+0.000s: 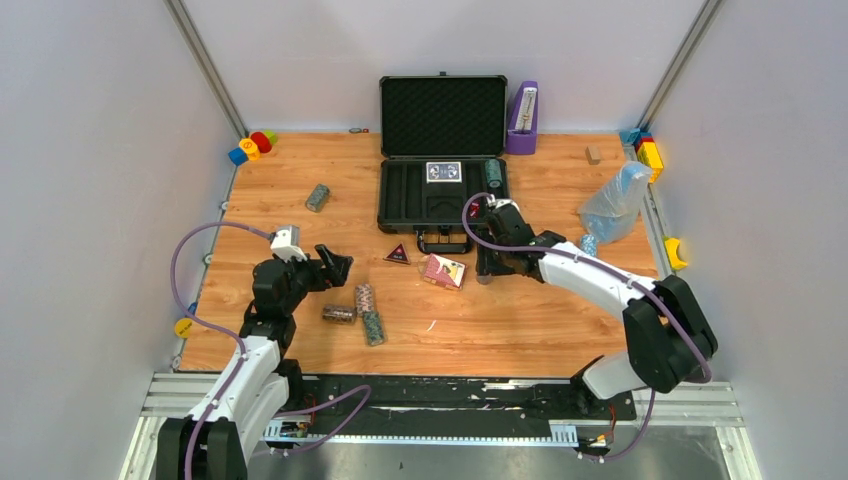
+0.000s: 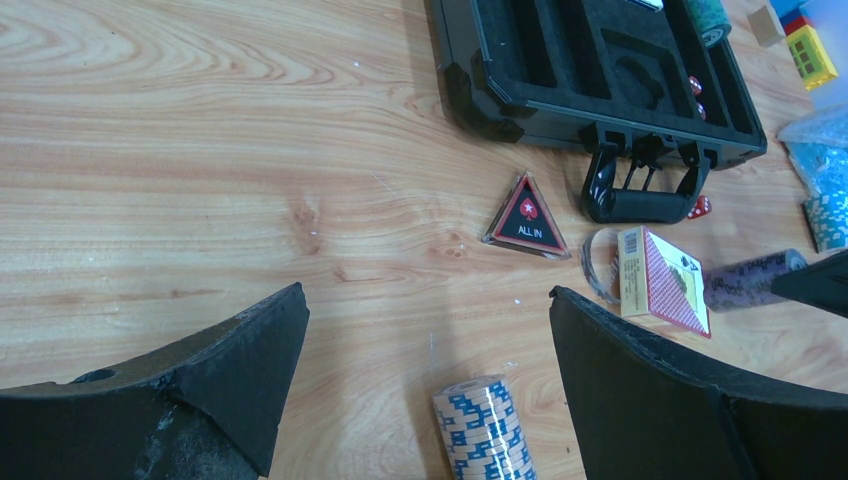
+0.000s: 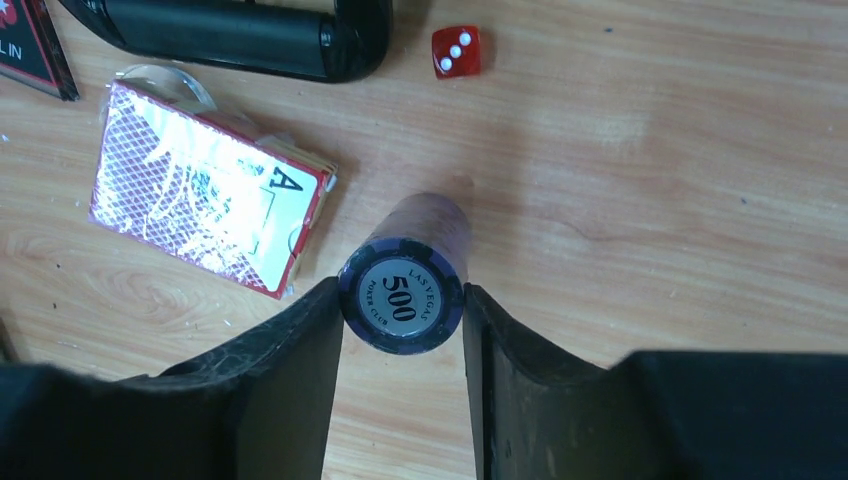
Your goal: Pack up texas hold em set
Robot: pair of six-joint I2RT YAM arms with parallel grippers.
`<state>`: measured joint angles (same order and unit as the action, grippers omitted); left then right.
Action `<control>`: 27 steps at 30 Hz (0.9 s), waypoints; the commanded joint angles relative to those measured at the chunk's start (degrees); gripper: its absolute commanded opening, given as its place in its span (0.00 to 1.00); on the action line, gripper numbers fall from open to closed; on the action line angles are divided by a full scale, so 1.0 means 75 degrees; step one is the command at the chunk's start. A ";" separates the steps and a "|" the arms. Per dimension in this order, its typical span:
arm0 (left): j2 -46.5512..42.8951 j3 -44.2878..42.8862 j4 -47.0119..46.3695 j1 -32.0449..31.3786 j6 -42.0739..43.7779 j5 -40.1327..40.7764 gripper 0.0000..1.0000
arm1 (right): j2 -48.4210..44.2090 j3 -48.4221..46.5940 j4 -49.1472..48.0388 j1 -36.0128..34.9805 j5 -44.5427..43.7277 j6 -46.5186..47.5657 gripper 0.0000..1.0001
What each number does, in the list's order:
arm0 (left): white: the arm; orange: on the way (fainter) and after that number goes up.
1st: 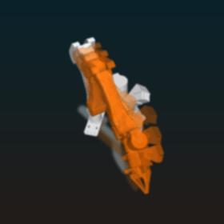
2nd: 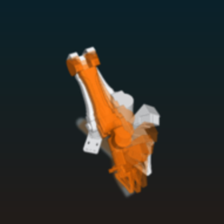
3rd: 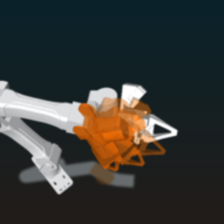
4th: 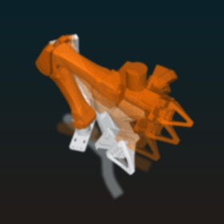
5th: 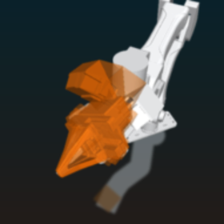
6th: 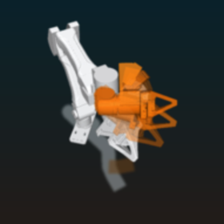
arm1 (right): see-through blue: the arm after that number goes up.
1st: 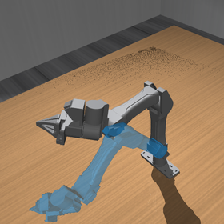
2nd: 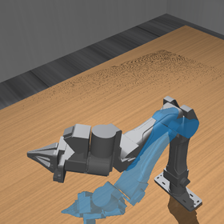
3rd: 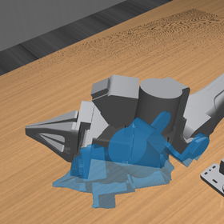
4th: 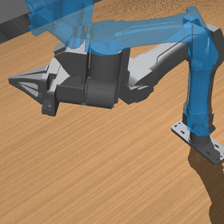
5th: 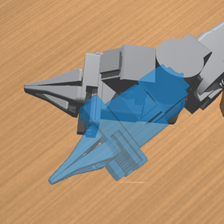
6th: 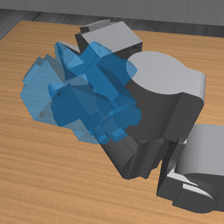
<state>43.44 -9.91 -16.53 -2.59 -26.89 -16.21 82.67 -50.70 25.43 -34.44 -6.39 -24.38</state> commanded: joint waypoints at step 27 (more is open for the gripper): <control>-0.0119 -0.0315 -0.0152 0.0029 -0.0012 -0.0010 0.99 | 0.1183 -0.3473 0.0075 0.0239 -0.2154 0.1047 0.00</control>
<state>43.38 -9.91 -16.51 -2.59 -26.89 -16.19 88.38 -68.60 29.67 -33.98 -17.54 -19.16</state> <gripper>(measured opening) 0.990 0.447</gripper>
